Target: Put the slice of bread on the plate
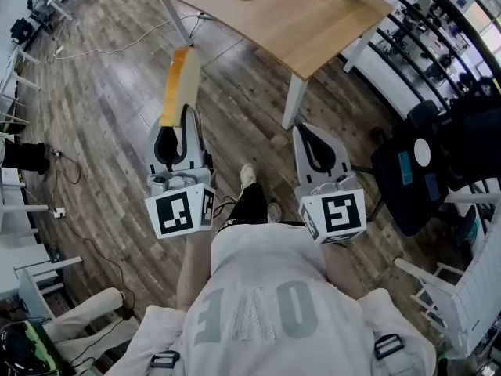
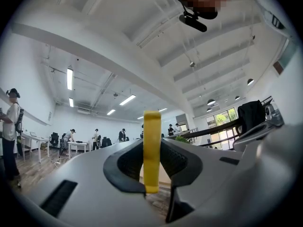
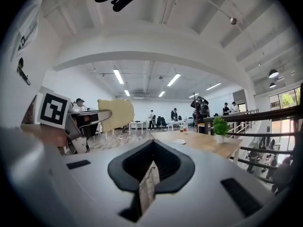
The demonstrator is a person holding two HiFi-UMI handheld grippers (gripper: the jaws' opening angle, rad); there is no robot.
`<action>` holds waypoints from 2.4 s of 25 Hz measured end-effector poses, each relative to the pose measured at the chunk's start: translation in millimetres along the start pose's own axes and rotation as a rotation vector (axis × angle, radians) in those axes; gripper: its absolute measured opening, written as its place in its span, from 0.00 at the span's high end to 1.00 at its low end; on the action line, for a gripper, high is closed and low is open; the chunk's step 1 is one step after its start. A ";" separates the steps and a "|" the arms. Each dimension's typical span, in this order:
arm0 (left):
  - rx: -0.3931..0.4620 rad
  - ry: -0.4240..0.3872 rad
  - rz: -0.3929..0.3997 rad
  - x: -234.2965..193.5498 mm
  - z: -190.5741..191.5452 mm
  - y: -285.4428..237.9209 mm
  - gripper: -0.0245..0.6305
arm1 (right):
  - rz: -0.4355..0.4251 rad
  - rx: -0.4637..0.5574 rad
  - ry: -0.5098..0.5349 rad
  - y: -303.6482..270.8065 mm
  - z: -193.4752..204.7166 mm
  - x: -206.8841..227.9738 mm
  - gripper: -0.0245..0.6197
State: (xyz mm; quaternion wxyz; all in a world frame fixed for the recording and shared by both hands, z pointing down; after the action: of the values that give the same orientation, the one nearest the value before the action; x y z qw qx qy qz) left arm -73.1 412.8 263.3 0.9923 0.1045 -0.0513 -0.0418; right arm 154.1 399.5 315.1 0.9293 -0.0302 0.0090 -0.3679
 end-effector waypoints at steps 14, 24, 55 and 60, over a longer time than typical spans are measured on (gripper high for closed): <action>-0.008 0.021 0.011 -14.9 40.4 -116.1 0.82 | -0.013 0.044 0.107 -97.5 -20.1 62.5 0.93; 0.071 0.031 -0.001 -61.6 33.3 -242.4 0.82 | -0.051 0.070 0.150 -231.3 -58.9 105.6 0.93; -0.021 0.023 0.174 -60.2 116.9 -552.0 0.82 | 0.040 -0.028 0.085 -475.3 -63.1 273.2 0.93; -0.055 0.046 0.256 -24.3 129.0 -613.4 0.82 | 0.115 0.018 0.046 -487.6 -53.1 313.0 0.93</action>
State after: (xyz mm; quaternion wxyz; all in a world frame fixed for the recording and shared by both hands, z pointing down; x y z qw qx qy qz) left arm -155.8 -209.0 256.6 0.9929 0.0710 -0.0402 0.0860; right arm 47.2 -172.0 294.4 0.9488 -0.0131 0.0287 -0.3143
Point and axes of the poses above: the fingertips, and each gripper's own axes: y backward along the fingers, x to its right, z out of its underside, the point moved 6 cm from there along y, backward along the fingers, and after that the axes turned 8 degrees about -z, right-handed, at the moved point
